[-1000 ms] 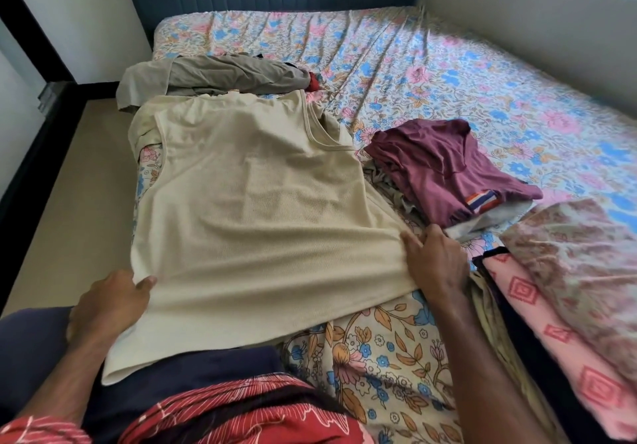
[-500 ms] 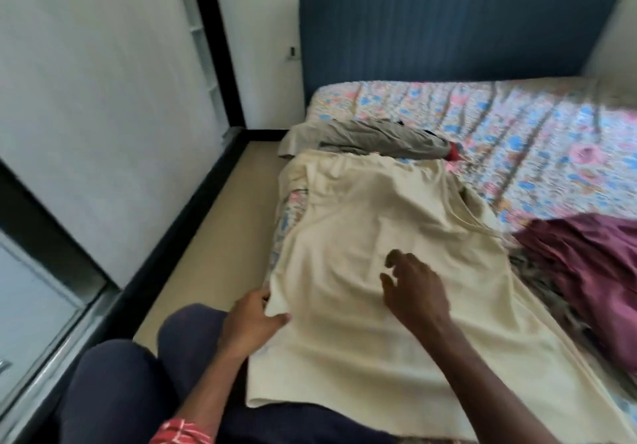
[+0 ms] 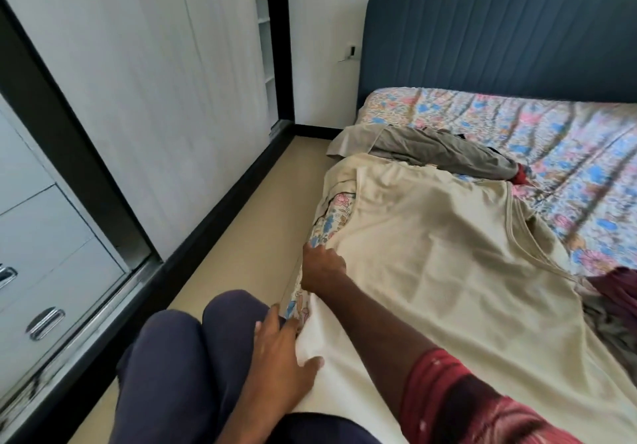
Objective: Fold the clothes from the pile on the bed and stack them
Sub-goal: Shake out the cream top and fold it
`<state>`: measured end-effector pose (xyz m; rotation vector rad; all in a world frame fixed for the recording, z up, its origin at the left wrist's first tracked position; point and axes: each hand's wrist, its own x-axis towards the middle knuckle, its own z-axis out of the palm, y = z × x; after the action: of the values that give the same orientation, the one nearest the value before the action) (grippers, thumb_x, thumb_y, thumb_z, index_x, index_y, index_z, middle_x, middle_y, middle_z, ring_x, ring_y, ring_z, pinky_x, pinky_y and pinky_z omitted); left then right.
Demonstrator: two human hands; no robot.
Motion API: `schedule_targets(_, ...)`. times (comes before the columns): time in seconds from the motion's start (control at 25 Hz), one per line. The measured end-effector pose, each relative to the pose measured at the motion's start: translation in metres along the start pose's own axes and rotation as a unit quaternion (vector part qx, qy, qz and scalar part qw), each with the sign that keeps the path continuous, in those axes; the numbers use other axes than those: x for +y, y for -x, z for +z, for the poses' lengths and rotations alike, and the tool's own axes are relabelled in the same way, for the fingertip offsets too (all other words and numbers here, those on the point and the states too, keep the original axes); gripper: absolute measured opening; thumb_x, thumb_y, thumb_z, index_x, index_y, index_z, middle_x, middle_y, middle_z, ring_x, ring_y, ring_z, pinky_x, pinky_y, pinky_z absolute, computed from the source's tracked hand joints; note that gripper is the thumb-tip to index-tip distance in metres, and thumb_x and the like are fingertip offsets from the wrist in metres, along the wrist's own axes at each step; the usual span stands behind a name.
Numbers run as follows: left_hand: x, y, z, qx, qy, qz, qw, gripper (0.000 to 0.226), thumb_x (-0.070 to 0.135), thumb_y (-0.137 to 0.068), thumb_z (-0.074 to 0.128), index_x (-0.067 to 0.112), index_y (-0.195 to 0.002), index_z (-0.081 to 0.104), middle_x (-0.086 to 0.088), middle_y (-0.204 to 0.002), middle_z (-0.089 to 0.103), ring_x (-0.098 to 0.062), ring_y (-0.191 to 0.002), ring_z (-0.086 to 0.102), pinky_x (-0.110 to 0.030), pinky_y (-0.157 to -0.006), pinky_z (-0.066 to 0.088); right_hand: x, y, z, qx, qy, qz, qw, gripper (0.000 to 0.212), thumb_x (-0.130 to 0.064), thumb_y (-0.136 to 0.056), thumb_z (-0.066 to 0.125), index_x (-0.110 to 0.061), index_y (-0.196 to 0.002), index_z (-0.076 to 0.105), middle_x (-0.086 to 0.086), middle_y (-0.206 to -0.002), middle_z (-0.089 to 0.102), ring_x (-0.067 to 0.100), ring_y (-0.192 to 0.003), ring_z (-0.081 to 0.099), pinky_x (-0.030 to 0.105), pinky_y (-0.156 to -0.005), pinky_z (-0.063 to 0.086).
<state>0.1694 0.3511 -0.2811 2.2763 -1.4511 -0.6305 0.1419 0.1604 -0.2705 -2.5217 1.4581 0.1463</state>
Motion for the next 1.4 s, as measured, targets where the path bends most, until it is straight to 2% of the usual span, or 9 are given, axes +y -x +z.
schedule_targets(0.08, -0.008, 0.006, -0.001, 0.006, -0.012, -0.010, 1.000, 0.056, 0.054, -0.091, 0.065, 0.025, -0.137, 0.054, 0.001, -0.168, 0.012, -0.020, -0.156, 0.008, -0.038, -0.126, 0.007, 0.002, -0.006, 0.002, 0.011, -0.028, -0.006, 1.000, 0.044, -0.012, -0.092, 0.062, -0.014, -0.135, 0.052, 0.015, -0.128, 0.061, 0.036, -0.121, 0.060, 0.046, -0.091, 0.055)
schedule_targets(0.16, -0.012, 0.008, -0.002, 0.023, 0.026, 0.026, 0.999, 0.032, 0.045, -0.092, 0.068, 0.025, -0.117, 0.066, 0.005, -0.155, 0.042, -0.016, -0.148, 0.031, -0.038, -0.126, 0.010, 0.011, -0.010, -0.002, 0.015, -0.051, -0.016, 0.998, 0.034, -0.010, -0.091, 0.058, -0.012, -0.124, 0.061, 0.017, -0.123, 0.065, 0.038, -0.115, 0.063, 0.042, -0.092, 0.055)
schedule_targets(0.24, -0.011, 0.005, -0.001, 0.059, 0.060, 0.071, 0.994, 0.009, 0.031, -0.093, 0.069, 0.025, -0.099, 0.070, 0.012, -0.118, 0.067, -0.011, -0.118, 0.059, -0.039, -0.122, 0.026, 0.025, -0.014, -0.004, 0.011, -0.073, -0.012, 0.997, 0.029, -0.013, -0.093, 0.057, -0.006, -0.120, 0.067, 0.018, -0.120, 0.068, 0.037, -0.113, 0.066, 0.039, -0.092, 0.055)
schedule_targets(0.4, 0.005, 0.005, -0.007, 0.111, 0.122, 0.099, 0.981, 0.011, 0.024, -0.096, 0.069, 0.023, -0.104, 0.076, 0.007, -0.100, 0.076, -0.012, -0.093, 0.070, -0.034, -0.081, 0.057, 0.054, -0.006, -0.005, 0.035, -0.178, 0.003, 0.983, 0.027, -0.016, -0.093, 0.064, -0.003, -0.113, 0.077, 0.015, -0.118, 0.073, 0.033, -0.114, 0.067, 0.034, -0.098, 0.053)
schedule_targets(0.52, 0.019, 0.004, -0.014, 0.115, 0.137, 0.142, 0.974, 0.012, 0.023, -0.096, 0.070, 0.018, -0.105, 0.077, 0.005, -0.098, 0.077, -0.013, -0.092, 0.070, -0.032, -0.079, 0.055, 0.070, 0.008, -0.015, 0.063, -0.252, 0.024, 0.965, 0.035, -0.024, -0.084, 0.082, -0.010, -0.116, 0.078, 0.007, -0.124, 0.073, 0.024, -0.119, 0.065, 0.028, -0.099, 0.046)
schedule_targets(0.76, 0.088, 0.016, -0.013, -0.003, 0.177, 0.269, 0.947, 0.017, 0.016, -0.093, 0.073, 0.013, -0.110, 0.076, 0.004, -0.104, 0.074, 0.004, -0.091, 0.065, -0.009, -0.083, 0.050, 0.127, 0.051, -0.050, 0.161, -0.341, 0.047, 0.925, 0.060, -0.002, -0.073, 0.083, -0.009, -0.132, 0.070, 0.010, -0.124, 0.068, 0.024, -0.116, 0.062, 0.027, -0.096, 0.048)
schedule_targets(1.08, 0.156, 0.007, 0.064, -0.296, 0.051, 0.260, 0.918, 0.048, 0.027, -0.093, 0.074, 0.016, -0.138, 0.062, -0.003, -0.138, 0.062, -0.016, -0.121, 0.062, -0.031, -0.109, 0.046, 0.231, 0.087, -0.017, 0.091, -0.249, 0.175, 0.948, 0.060, -0.018, -0.072, 0.090, -0.014, -0.129, 0.071, 0.012, -0.126, 0.068, 0.028, -0.116, 0.064, 0.033, -0.096, 0.052)
schedule_targets(1.24, 0.148, -0.012, 0.066, -0.371, 0.193, 0.191, 0.888, 0.043, 0.030, -0.092, 0.076, 0.012, -0.130, 0.065, -0.005, -0.127, 0.068, -0.023, -0.089, 0.077, -0.035, -0.081, 0.063, 0.232, 0.099, -0.022, 0.091, -0.240, 0.136, 0.957, 0.053, -0.025, -0.079, 0.087, -0.017, -0.129, 0.071, 0.007, -0.118, 0.070, 0.025, -0.106, 0.066, 0.030, -0.094, 0.050)
schedule_targets(1.4, 0.167, -0.044, 0.067, -0.297, 0.193, 0.198, 0.914, 0.016, 0.019, -0.095, 0.072, 0.007, -0.106, 0.073, -0.012, -0.100, 0.074, -0.026, -0.073, 0.077, -0.032, -0.062, 0.061, 0.269, 0.159, -0.025, 0.282, -0.266, 0.232, 0.892, 0.023, -0.010, -0.084, 0.072, -0.019, -0.103, 0.079, 0.002, -0.099, 0.077, 0.025, -0.093, 0.071, 0.035, -0.088, 0.055)
